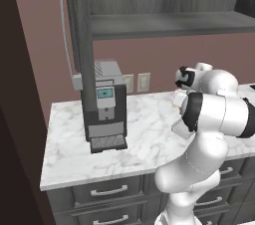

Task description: Retrieve the tupperware from the cabinet, then place the raw meat into the tupperware to avoid contamination.

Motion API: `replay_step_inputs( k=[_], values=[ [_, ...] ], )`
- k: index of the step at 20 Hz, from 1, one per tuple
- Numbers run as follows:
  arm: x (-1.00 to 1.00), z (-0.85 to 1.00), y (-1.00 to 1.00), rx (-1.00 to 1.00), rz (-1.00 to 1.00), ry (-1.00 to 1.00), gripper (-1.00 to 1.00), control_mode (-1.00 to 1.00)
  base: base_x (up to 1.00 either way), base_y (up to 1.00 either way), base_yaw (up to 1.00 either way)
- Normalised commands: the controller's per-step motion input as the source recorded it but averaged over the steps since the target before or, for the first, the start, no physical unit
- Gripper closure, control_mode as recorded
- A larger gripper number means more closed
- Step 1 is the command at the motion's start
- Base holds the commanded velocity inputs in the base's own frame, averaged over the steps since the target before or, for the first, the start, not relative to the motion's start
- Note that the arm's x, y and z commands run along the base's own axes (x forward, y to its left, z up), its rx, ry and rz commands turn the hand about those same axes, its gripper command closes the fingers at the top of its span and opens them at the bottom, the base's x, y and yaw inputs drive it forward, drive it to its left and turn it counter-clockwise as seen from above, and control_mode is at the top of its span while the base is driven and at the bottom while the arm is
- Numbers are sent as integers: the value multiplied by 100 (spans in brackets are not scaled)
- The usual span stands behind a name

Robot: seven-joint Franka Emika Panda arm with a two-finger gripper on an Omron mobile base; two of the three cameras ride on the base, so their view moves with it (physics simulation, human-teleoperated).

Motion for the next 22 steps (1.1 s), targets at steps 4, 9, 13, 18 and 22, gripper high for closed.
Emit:
replay_step_inputs(
  k=[4,9,13,18,22],
  values=[
    [-12,-5,0,-8,-29,27,100,-100,0,0,0],
    [-3,-1,4,-10,-25,30,100,-100,0,0,0],
    [0,-4,6,-3,-12,8,100,-100,0,0,0],
    [-3,-14,0,1,-4,-1,100,-100,0,0,0],
    [-12,-31,0,0,-4,0,100,-100,0,0,0]
  ],
)
